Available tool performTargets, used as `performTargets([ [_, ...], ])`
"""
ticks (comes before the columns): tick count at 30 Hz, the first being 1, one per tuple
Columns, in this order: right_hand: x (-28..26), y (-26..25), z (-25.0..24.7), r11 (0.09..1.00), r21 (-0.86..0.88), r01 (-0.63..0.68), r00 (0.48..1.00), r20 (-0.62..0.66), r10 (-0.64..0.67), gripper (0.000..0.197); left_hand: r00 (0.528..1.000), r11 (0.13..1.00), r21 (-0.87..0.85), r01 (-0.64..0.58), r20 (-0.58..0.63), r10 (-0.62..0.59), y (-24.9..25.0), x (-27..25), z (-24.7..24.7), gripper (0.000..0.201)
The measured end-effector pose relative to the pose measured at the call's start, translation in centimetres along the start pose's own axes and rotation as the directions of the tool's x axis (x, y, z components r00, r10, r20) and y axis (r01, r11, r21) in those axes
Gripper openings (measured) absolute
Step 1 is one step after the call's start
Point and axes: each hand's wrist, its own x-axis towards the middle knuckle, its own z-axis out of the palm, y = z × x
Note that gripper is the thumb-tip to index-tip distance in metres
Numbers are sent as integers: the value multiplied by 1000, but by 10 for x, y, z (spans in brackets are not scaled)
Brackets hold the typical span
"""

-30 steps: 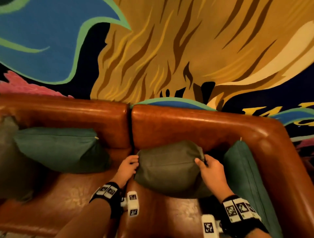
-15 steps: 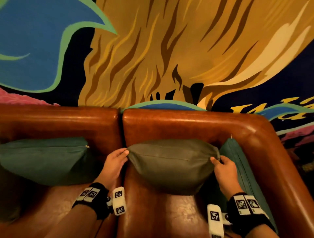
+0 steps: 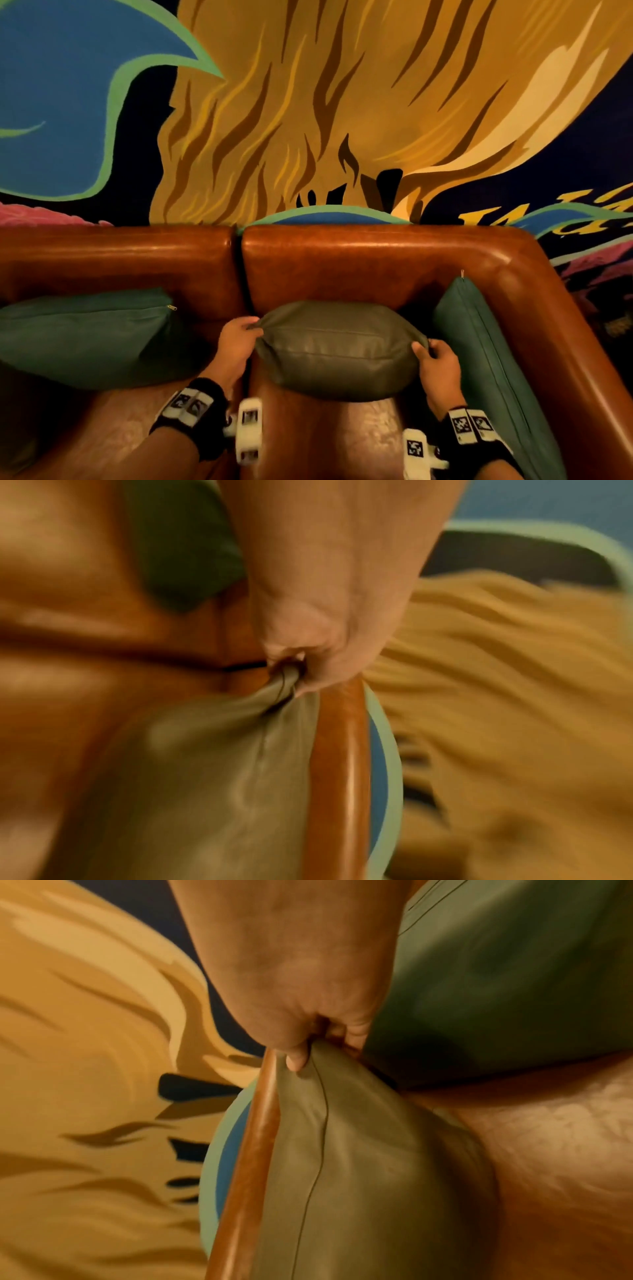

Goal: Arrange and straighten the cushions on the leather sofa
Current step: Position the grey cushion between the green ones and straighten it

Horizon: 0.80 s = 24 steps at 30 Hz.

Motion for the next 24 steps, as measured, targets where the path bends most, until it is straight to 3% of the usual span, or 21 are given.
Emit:
performTargets([
  [2, -10, -14, 10, 994, -41, 105, 990, 98, -100, 11, 966, 954, -157, 257, 86, -246, -20, 3, -11, 15],
  [4, -15, -17, 15, 985, -73, 156, 979, 142, -145, 17, 965, 970, 28, 243, 98, -245, -36, 5, -25, 18],
  [6, -14, -23, 19, 991, -67, 112, 993, 28, -111, 23, 1000, 991, 135, 20, 20, -23, -28, 3, -14, 22],
  [7, -16, -29, 25, 994, -79, 74, 997, -28, -77, 23, 992, 951, 283, -124, 8, 127, -16, -3, 1, 26],
  [8, -19, -33, 34, 993, -102, 66, 997, -44, -71, 22, 971, 891, 394, -226, 20, 237, -6, -9, 18, 28],
  [10, -26, -41, 53, 970, -174, 172, 985, 53, -166, 17, 897, 791, 434, -431, 111, 428, 18, -26, 47, 27],
  [12, -16, -41, 42, 940, -207, 270, 961, 124, -248, 15, 837, 724, 448, -525, 115, 535, 38, -25, 43, 24],
  [14, 14, -25, 11, 962, -151, 226, 973, 77, -217, 19, 839, 737, 461, -495, 31, 544, 47, -4, 19, 24],
  [17, 30, 0, -6, 989, -139, 46, 998, 40, -40, 24, 920, 832, 443, -333, -40, 389, 32, 29, -2, 20],
  [19, 28, 15, 14, 995, -95, -16, 999, 43, 20, 23, 957, 954, 230, -195, -171, 236, 19, 42, 0, 10],
  [20, 22, 13, 22, 997, -60, -47, 998, 48, 49, 21, 957, 979, 123, -160, -224, 185, 13, 49, -7, 19],
  [21, 19, 14, 24, 996, -43, -79, 995, 50, 81, 20, 931, 983, 69, -171, -315, 184, 10, 53, -17, 26],
  [23, 22, 18, 21, 987, -114, -113, 993, 6, 114, 17, 835, 967, 126, -223, -486, 256, 24, 37, -26, 32],
  [24, 20, 16, 20, 979, -166, -119, 993, -24, 117, 14, 799, 934, 210, -289, -485, 356, 37, 22, -17, 34],
])
